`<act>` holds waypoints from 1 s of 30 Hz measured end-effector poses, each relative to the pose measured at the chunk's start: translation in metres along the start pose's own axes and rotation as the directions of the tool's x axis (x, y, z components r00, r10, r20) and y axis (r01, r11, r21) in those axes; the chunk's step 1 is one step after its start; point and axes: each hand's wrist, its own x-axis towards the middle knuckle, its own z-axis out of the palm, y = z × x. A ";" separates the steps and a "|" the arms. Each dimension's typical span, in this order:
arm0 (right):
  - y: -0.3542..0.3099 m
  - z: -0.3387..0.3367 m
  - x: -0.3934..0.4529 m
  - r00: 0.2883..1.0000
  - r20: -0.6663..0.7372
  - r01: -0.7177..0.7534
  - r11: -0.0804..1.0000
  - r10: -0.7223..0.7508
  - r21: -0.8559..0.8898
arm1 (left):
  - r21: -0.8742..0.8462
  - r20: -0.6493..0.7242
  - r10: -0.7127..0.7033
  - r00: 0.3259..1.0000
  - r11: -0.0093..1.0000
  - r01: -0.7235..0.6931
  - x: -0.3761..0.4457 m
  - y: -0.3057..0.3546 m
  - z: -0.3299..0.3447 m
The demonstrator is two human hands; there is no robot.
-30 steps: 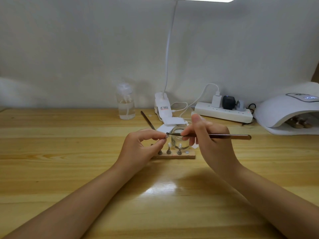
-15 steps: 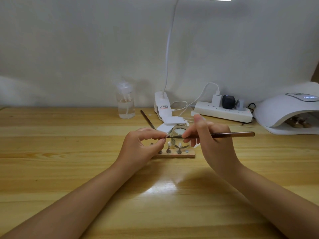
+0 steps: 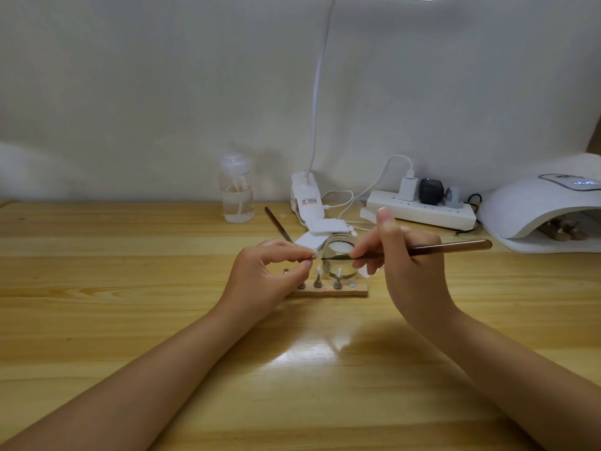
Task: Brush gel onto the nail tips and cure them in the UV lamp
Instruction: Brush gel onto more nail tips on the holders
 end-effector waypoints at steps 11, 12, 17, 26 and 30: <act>0.002 0.001 -0.001 1.000 0.025 -0.008 1.000 0.008 0.003 | 0.030 0.013 -0.008 1.000 1.000 0.007 0.001 -0.002 0.000; 0.001 0.000 -0.001 1.000 0.011 -0.010 1.000 0.010 0.009 | 0.050 0.012 -0.006 1.000 0.999 0.005 0.001 -0.003 -0.001; 0.001 0.003 -0.001 0.998 0.041 0.049 0.999 -0.048 -0.019 | 0.071 0.012 -0.002 1.000 0.997 0.001 0.002 -0.005 -0.002; 0.001 0.001 -0.003 1.000 0.005 0.020 1.000 -0.020 0.006 | 0.073 0.022 0.007 1.000 0.997 -0.009 0.003 -0.007 -0.001; 0.000 0.004 -0.003 0.998 0.028 0.056 0.998 -0.056 0.004 | 0.060 0.023 0.023 0.999 0.998 -0.025 0.003 -0.006 -0.001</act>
